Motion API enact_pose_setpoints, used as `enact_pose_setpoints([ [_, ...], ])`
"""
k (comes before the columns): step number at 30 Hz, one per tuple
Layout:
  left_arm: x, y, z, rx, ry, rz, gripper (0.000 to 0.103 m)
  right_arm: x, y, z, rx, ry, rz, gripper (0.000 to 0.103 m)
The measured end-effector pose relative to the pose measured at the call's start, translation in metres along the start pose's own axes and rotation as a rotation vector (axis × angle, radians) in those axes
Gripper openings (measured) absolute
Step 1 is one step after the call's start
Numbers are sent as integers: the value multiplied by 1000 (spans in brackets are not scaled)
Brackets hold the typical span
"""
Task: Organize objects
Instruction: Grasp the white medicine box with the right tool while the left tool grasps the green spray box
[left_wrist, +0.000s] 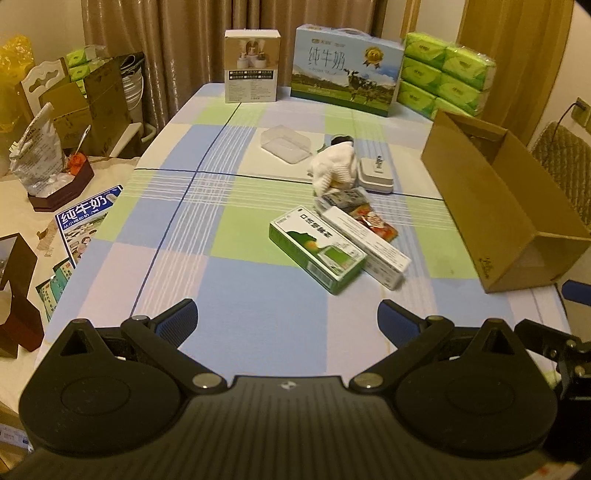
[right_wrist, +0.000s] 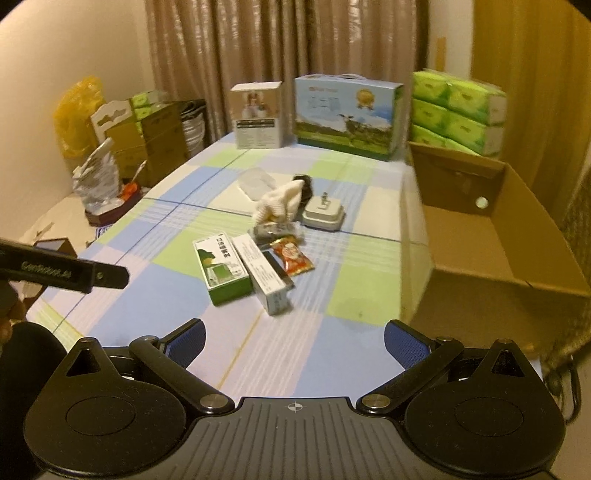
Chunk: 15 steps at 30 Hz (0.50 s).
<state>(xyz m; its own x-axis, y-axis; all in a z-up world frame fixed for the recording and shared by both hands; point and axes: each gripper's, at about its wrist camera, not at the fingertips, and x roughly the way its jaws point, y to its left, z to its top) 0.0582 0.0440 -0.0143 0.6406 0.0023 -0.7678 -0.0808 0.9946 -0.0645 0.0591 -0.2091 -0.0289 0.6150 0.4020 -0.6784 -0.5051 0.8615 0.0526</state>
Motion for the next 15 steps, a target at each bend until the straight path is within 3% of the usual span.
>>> enact_pose_setpoints([
  [3,19,4,8,-2,16,-3,102,18,-2,6,-36,7,33,96],
  [5,31,5,13,3,26,-1,102,33,-3,10,-59,18,47,87],
  [15,86,12,31,6,62,-4,102,123,2,25,-134,105,119,62],
])
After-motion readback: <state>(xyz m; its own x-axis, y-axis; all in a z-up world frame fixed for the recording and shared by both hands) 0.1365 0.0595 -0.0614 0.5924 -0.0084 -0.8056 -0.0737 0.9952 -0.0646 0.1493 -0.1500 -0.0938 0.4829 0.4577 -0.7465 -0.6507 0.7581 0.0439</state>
